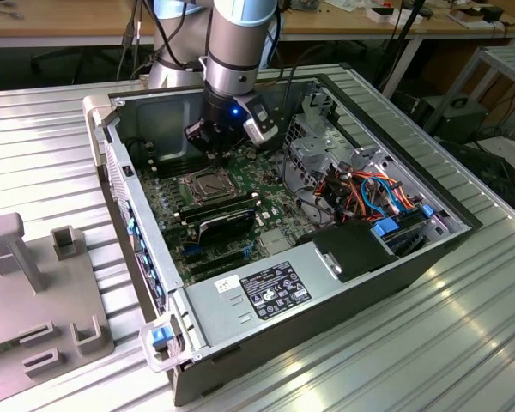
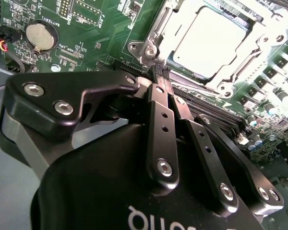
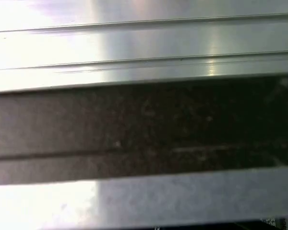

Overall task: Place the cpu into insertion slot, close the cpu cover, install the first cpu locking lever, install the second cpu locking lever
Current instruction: 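Install the first cpu locking lever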

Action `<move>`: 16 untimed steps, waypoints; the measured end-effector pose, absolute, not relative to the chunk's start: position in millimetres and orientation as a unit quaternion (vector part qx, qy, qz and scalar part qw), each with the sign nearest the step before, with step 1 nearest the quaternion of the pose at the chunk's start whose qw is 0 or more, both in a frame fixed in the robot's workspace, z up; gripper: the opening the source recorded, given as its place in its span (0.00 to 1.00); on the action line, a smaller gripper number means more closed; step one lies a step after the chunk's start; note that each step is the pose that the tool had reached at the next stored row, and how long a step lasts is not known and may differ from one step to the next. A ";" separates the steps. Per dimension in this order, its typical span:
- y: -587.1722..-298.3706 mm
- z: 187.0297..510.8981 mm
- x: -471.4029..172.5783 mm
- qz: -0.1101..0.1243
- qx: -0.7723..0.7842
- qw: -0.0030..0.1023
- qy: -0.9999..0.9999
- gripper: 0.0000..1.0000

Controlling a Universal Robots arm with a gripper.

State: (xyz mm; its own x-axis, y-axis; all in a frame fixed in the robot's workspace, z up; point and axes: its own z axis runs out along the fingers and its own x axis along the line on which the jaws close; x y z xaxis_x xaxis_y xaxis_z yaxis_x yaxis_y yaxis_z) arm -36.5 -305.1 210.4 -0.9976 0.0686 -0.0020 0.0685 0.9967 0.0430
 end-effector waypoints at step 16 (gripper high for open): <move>-305.1 205.3 -37.7 0.022 0.034 0.002 0.999 0.11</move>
State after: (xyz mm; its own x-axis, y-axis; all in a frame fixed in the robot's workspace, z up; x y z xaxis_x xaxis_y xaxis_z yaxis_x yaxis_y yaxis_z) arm -37.7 -305.1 205.3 -0.9976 0.0687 -0.0026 0.0685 0.9967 0.0433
